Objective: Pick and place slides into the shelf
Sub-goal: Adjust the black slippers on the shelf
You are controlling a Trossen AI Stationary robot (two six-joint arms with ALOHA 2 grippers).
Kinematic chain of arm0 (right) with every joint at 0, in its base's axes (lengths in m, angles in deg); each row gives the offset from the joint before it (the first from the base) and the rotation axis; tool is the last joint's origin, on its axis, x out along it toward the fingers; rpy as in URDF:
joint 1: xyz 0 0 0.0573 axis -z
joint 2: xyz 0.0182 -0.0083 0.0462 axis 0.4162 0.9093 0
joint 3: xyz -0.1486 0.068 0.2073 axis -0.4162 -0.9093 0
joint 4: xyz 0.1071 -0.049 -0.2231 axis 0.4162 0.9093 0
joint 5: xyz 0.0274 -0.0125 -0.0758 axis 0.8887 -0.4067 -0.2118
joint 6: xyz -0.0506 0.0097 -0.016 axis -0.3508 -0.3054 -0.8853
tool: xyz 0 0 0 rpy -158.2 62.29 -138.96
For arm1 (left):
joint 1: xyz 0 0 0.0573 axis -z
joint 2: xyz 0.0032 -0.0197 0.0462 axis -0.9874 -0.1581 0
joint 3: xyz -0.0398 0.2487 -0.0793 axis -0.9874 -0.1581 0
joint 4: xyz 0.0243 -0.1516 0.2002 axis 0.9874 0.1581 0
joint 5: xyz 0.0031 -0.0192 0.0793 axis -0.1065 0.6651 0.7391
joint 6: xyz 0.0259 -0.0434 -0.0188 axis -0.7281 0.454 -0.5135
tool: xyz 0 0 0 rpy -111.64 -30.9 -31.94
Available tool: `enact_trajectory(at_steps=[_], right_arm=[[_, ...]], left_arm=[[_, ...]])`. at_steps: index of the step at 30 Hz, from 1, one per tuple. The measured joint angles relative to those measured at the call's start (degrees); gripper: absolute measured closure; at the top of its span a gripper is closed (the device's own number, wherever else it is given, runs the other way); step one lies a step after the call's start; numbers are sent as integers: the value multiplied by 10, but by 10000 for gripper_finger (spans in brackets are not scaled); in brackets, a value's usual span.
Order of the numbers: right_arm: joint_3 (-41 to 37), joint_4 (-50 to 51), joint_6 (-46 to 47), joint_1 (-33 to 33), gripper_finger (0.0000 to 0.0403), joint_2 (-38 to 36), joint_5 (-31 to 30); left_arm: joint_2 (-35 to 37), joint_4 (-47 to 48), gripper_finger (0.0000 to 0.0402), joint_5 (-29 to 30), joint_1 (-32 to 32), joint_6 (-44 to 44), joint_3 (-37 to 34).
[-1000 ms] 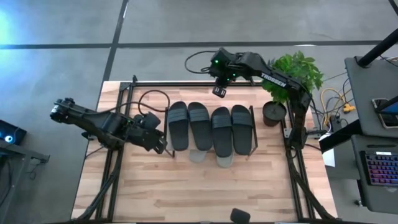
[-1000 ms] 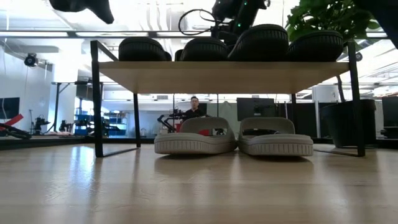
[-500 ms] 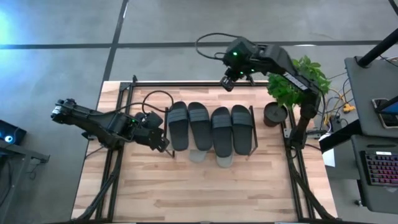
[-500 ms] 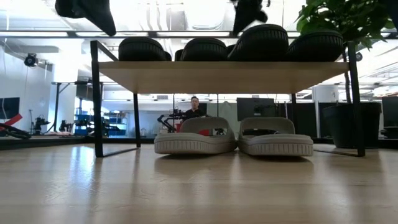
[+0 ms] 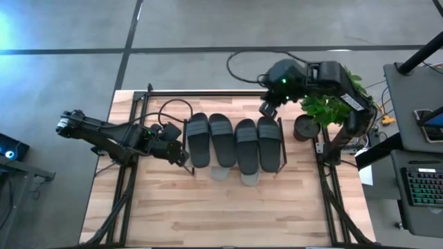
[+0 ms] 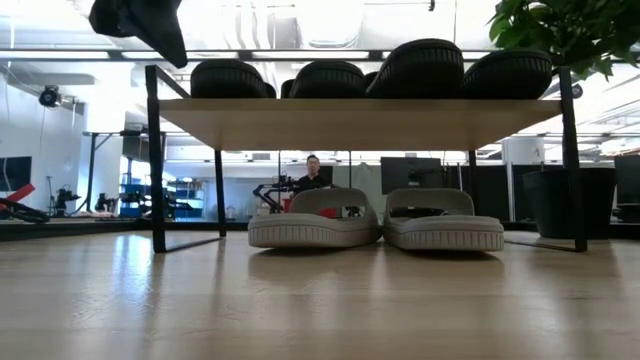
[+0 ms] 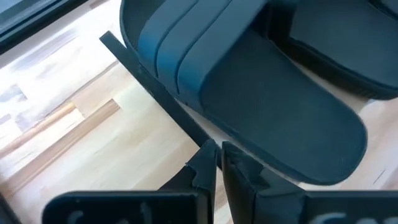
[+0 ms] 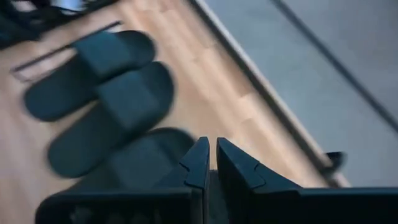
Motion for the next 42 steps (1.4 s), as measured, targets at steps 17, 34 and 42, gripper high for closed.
enact_trajectory(at_steps=[17, 34, 42], right_arm=[[-131, -125, 62, -147, 380, 23, 71], [-266, -288, -82, 64, 380, 100, 152], [-304, -339, -120, 93, 380, 114, 161]], left_arm=[[-10, -52, 391, -43, -7, -3, -5], [-60, -129, 391, -74, 15, 1, -17], [-102, -133, 391, -106, 15, 1, -14]])
